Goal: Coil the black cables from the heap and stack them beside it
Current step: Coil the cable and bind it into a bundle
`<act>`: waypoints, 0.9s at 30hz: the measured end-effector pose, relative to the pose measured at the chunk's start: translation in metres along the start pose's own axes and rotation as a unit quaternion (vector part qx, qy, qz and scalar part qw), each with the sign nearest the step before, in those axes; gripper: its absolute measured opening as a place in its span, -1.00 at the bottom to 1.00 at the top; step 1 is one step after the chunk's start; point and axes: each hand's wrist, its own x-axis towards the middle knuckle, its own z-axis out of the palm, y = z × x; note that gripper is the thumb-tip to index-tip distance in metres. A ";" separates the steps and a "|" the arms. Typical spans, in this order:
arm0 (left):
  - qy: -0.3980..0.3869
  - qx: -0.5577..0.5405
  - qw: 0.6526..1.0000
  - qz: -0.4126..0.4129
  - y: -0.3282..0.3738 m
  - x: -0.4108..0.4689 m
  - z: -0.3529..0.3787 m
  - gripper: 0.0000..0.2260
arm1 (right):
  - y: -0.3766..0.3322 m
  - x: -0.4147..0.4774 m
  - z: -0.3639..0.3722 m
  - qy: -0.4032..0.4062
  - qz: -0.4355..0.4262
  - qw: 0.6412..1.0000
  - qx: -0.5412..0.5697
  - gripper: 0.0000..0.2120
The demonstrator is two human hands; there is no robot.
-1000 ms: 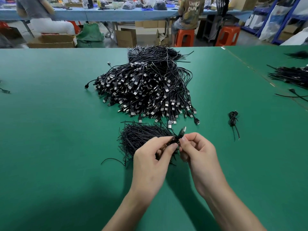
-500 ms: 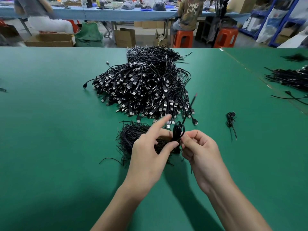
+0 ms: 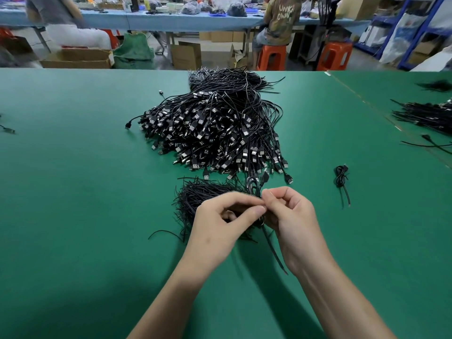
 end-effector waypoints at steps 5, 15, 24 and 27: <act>0.013 0.022 1.000 -0.007 -0.009 0.004 -0.006 -0.43 | 0.000 -0.002 0.003 -0.015 0.002 1.000 0.005 -0.85; 0.002 0.027 0.999 0.044 -0.011 0.002 -0.010 -0.79 | -0.002 -0.003 0.012 -0.025 0.093 0.986 0.140 -0.78; 0.000 -0.092 0.996 -0.018 -0.011 0.006 -0.019 -0.76 | -0.001 -0.007 0.002 -0.035 -0.001 0.998 -0.043 -0.84; -0.020 -0.140 0.988 -0.064 -0.015 0.007 -0.022 -0.55 | -0.004 -0.005 -0.002 -0.041 -0.047 0.992 -0.107 -0.84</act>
